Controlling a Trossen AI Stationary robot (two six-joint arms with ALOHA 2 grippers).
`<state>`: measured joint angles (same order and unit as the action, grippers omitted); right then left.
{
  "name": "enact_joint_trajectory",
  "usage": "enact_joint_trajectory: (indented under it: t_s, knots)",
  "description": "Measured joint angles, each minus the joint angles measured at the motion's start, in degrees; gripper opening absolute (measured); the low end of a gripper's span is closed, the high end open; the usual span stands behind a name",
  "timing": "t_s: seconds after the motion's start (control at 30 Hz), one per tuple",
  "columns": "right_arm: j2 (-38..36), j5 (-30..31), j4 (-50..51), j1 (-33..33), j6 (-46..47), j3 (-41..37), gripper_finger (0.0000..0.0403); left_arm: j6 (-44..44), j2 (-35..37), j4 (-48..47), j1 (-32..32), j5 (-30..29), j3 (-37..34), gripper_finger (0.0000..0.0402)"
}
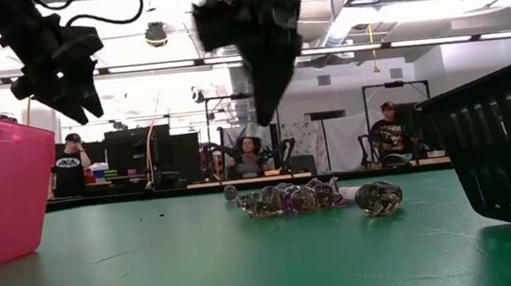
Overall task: Sort Halloween decoration
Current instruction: Put the black skull toy into the black organizing bin
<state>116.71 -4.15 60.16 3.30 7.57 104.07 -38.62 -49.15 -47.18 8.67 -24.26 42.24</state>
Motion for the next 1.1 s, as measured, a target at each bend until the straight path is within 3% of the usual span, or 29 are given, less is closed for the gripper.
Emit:
enact_joint_trajectory:
  t_s: [0.17,0.37,0.53,0.77,1.1]
  knots:
    - [-5.3,-0.9,-7.5,-5.8,2.9,-10.2,0.0084,0.6,0.0,0.0,0.0,-0.4,0.0,0.0219]
    - [-8.1,-2.9,-16.5,-7.6,2.7,-19.3,0.017,2.3,0.0,0.1,0.0,-0.4,0.0,0.0219]
    - [-7.9,4.4,-32.1,-5.1,-1.8,-24.9,0.023,2.6,0.0,0.2,0.0,-2.0,0.0,0.0219]
    - [-7.9,8.9,-48.0,-4.1,-2.6,-33.7,0.0222,2.4,0.0,0.1,0.0,-2.6,0.0,0.0219]
    - [-8.1,9.6,-55.9,-3.9,0.7,-42.4,0.0205,3.6,0.0,0.2,0.0,-2.8,0.0,0.0219]
